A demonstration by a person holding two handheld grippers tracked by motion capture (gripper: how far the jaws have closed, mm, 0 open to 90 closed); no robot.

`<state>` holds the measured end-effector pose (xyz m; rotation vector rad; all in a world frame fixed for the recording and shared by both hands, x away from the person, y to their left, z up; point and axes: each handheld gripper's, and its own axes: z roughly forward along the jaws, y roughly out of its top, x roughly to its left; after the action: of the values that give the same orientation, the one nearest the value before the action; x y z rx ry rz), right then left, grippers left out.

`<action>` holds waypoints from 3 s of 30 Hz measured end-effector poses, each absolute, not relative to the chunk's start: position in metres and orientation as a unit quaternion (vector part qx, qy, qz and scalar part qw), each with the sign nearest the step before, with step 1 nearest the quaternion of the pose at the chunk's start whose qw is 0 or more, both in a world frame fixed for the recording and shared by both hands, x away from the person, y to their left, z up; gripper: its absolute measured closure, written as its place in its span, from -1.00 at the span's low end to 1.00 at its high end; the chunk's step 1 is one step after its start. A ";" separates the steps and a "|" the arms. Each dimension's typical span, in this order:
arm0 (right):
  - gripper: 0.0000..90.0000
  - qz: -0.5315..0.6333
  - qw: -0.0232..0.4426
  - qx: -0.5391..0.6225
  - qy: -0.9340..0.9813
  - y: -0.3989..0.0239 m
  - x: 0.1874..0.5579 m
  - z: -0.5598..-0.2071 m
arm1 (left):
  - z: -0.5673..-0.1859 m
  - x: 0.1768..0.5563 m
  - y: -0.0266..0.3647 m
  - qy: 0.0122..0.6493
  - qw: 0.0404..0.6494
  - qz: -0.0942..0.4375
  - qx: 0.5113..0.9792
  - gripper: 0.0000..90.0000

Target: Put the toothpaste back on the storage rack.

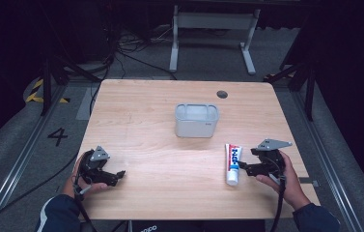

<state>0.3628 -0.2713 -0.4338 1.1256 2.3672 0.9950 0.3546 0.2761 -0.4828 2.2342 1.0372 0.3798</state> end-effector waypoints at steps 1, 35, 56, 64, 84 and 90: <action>-0.44 0.350 0.167 0.393 0.834 -0.268 0.363 -0.434 | -0.483 0.355 0.276 0.395 0.319 0.144 0.849 -0.99; -0.61 0.297 0.136 0.409 0.852 -0.231 0.376 -0.457 | -0.483 0.355 0.276 0.395 0.319 0.144 0.849 -0.99; -0.49 0.246 0.103 0.437 0.859 -0.223 0.410 -0.458 | -0.483 0.355 0.276 0.396 0.320 0.143 0.849 -0.99; -0.40 0.226 0.113 0.431 0.866 -0.212 0.415 -0.460 | -0.483 0.355 0.276 0.396 0.320 0.143 0.849 -0.99; 0.04 0.223 0.099 0.397 0.885 -0.206 0.412 -0.455 | -0.483 0.355 0.276 0.396 0.320 0.143 0.849 -0.99; 0.19 0.229 0.089 0.387 0.889 -0.210 0.415 -0.452 | -0.483 0.355 0.276 0.395 0.318 0.141 0.851 -0.99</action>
<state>0.4146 -0.2103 -0.4522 1.1529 2.6443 0.6816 0.3554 0.2758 -0.4826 2.2381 1.0380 0.3710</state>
